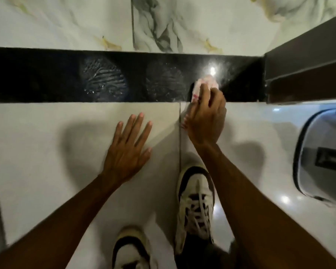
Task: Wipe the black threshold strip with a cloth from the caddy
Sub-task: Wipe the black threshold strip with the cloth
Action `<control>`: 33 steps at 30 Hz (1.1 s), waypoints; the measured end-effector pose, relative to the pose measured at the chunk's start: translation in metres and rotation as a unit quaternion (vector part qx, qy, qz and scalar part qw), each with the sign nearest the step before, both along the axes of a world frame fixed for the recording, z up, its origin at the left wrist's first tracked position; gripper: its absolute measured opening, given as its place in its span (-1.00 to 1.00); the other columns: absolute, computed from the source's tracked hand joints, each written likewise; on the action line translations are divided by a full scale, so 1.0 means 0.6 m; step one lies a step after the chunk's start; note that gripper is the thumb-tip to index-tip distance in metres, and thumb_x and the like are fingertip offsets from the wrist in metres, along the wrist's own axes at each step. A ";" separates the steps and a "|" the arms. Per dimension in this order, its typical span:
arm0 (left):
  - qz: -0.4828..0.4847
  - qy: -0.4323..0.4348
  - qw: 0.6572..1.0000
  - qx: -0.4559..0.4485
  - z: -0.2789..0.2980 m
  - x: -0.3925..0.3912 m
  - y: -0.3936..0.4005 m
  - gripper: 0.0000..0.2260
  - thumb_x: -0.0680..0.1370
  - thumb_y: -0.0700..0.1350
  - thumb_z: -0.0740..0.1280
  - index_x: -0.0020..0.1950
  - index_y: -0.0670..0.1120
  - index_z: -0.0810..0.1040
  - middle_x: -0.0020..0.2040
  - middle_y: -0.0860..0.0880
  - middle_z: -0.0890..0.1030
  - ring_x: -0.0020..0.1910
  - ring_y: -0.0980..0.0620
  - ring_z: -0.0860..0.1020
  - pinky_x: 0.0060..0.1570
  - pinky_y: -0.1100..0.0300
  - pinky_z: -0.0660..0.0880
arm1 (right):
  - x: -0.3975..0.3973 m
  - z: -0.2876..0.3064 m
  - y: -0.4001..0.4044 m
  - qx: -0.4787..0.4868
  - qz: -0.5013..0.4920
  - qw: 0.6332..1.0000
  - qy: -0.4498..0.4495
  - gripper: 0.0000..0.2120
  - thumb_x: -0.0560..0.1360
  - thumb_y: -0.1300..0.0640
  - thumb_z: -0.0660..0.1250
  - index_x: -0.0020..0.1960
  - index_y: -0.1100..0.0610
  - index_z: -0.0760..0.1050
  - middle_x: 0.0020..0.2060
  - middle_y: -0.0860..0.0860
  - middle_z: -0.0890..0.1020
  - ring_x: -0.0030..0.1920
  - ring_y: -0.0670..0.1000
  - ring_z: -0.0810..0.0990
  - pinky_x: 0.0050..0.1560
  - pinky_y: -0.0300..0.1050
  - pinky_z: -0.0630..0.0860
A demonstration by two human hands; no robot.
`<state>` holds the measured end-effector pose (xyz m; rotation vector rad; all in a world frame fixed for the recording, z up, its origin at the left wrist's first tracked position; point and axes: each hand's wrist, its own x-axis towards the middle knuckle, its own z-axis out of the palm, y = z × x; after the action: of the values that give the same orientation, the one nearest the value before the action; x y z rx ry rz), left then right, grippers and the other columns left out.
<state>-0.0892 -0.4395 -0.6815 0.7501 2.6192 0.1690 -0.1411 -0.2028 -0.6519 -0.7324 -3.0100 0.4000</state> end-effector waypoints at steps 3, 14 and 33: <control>-0.010 0.062 0.998 0.029 -0.051 -0.014 -0.001 -0.31 0.72 0.22 0.07 0.80 -0.03 0.04 0.80 -0.21 0.01 0.79 -0.24 -0.02 0.74 -0.30 -0.09 | -0.025 -0.051 0.011 -0.042 -0.006 0.997 0.058 -0.53 0.77 0.18 0.18 0.65 0.26 0.33 0.65 0.30 0.35 0.69 0.33 0.29 0.68 0.25 0.38; -0.005 0.116 0.991 0.059 -0.056 -0.015 0.003 -0.34 0.69 0.14 0.13 0.77 -0.07 0.16 0.77 -0.21 0.14 0.75 -0.26 0.17 0.72 -0.33 0.03 | 0.023 -0.080 0.060 0.007 0.116 0.993 0.028 -0.45 0.80 0.10 0.09 0.75 0.21 0.10 0.76 0.23 0.12 0.78 0.25 0.05 0.76 0.21 0.23; 0.047 0.104 0.989 0.091 -0.052 -0.023 0.005 -0.37 0.71 0.11 0.11 0.76 -0.09 0.18 0.77 -0.20 0.17 0.76 -0.22 0.15 0.74 -0.29 0.01 | -0.025 -0.062 0.035 -0.028 -0.120 0.988 0.090 -0.46 0.77 0.26 0.13 0.70 0.38 0.13 0.70 0.37 0.17 0.75 0.33 0.12 0.81 0.16 0.09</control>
<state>-0.1028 -0.4368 -0.7126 0.7381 2.8689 0.3801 -0.1564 -0.1819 -0.6893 -0.9924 -2.7116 0.5125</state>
